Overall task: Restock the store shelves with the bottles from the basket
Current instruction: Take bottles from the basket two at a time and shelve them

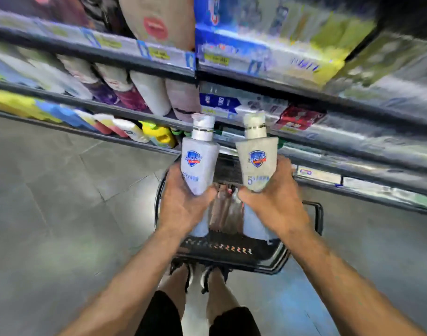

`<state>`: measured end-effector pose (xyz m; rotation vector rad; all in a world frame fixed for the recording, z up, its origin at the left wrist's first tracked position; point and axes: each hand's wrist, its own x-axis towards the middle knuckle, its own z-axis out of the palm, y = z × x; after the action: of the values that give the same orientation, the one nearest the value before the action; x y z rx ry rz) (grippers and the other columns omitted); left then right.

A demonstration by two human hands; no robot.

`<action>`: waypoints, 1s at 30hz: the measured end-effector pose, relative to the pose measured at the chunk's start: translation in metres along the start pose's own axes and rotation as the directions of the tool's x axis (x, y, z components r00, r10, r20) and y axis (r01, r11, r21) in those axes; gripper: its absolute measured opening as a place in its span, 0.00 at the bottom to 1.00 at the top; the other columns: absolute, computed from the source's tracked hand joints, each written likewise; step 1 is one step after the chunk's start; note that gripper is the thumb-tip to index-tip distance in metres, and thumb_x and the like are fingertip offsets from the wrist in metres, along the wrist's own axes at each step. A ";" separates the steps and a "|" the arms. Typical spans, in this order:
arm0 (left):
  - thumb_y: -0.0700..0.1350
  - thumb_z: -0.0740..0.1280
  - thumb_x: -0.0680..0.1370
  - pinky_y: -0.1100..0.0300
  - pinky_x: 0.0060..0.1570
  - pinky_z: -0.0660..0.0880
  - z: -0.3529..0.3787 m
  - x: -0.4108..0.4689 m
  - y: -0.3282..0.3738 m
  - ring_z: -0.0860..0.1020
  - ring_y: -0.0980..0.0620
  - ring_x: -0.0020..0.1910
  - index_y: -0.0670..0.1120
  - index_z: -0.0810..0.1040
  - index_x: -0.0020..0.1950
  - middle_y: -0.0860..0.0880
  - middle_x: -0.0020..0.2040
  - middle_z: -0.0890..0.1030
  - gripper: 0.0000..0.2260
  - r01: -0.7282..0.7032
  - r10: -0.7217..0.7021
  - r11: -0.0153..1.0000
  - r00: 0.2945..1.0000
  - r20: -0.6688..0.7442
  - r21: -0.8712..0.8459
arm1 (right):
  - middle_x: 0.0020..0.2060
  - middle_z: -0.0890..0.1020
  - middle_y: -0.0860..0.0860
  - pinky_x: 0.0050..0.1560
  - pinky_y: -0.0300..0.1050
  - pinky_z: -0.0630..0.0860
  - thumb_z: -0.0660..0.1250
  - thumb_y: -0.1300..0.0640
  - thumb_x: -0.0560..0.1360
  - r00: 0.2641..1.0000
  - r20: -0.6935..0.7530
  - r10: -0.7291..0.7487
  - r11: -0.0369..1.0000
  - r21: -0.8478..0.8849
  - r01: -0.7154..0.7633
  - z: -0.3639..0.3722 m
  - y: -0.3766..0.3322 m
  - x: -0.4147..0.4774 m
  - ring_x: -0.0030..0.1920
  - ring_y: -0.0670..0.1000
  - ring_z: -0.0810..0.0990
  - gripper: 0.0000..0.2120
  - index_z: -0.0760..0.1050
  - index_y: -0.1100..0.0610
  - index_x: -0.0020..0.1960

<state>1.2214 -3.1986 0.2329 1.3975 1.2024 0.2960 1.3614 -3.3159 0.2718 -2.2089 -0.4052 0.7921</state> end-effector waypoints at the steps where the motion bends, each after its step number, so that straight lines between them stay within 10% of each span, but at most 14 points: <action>1: 0.46 0.78 0.66 0.74 0.40 0.72 -0.011 -0.011 0.026 0.78 0.70 0.40 0.55 0.71 0.53 0.57 0.47 0.82 0.21 -0.042 0.042 0.999 0.999 -0.020 0.021 | 0.44 0.78 0.37 0.45 0.43 0.73 0.79 0.55 0.64 0.998 -0.038 -0.043 0.999 0.015 0.043 -0.010 -0.022 -0.010 0.44 0.42 0.79 0.29 0.65 0.48 0.57; 15: 0.47 0.79 0.70 0.76 0.39 0.68 -0.140 -0.122 0.289 0.77 0.70 0.44 0.54 0.68 0.59 0.64 0.47 0.78 0.25 -0.578 0.575 0.815 0.795 -0.193 0.044 | 0.44 0.80 0.29 0.40 0.31 0.74 0.81 0.51 0.64 0.810 -0.336 -0.481 0.841 0.085 0.534 -0.124 -0.273 -0.141 0.42 0.36 0.80 0.29 0.67 0.47 0.57; 30: 0.48 0.79 0.69 0.70 0.39 0.71 -0.219 -0.221 0.399 0.78 0.66 0.44 0.54 0.69 0.61 0.62 0.48 0.79 0.26 -0.705 0.659 0.704 0.601 -0.452 0.089 | 0.42 0.81 0.38 0.39 0.36 0.73 0.81 0.52 0.64 0.651 -0.337 -0.680 0.644 0.151 0.750 -0.171 -0.395 -0.212 0.42 0.36 0.80 0.28 0.68 0.47 0.57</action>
<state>1.1457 -3.1444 0.7304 1.7167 0.9257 1.2849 1.2948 -3.2486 0.7419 -1.6190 -0.9171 0.1010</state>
